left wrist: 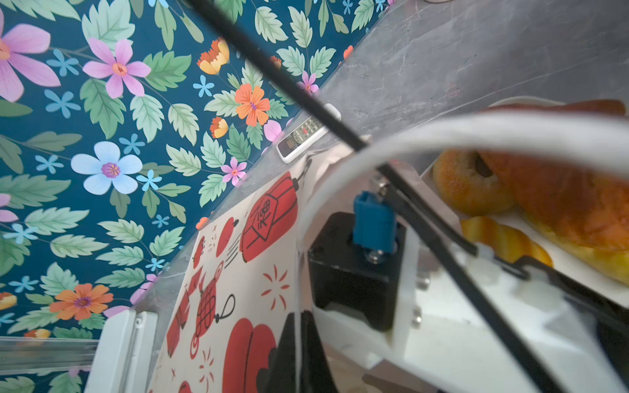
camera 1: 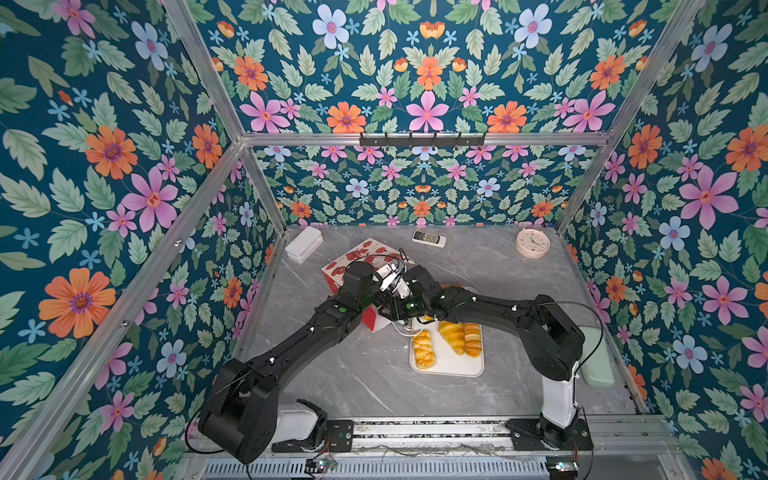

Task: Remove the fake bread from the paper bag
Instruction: 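Move the open right tongs into the paper bag toward the yellow ring bread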

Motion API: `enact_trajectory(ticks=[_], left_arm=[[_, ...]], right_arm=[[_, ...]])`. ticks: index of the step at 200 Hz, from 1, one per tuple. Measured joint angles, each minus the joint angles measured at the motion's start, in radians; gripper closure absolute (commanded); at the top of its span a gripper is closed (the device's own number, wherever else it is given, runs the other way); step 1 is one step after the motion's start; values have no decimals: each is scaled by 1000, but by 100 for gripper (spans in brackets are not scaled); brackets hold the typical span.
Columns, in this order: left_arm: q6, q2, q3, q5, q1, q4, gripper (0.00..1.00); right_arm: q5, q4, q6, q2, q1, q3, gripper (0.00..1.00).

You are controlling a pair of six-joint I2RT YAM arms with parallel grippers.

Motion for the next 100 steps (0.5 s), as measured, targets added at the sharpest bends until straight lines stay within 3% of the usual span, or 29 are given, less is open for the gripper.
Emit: enact_trajectory(ticks=[100], left_arm=[[-7, -7, -8, -31, 1, 11, 100]], right_arm=[[-75, -42, 17, 100, -10, 117, 54]])
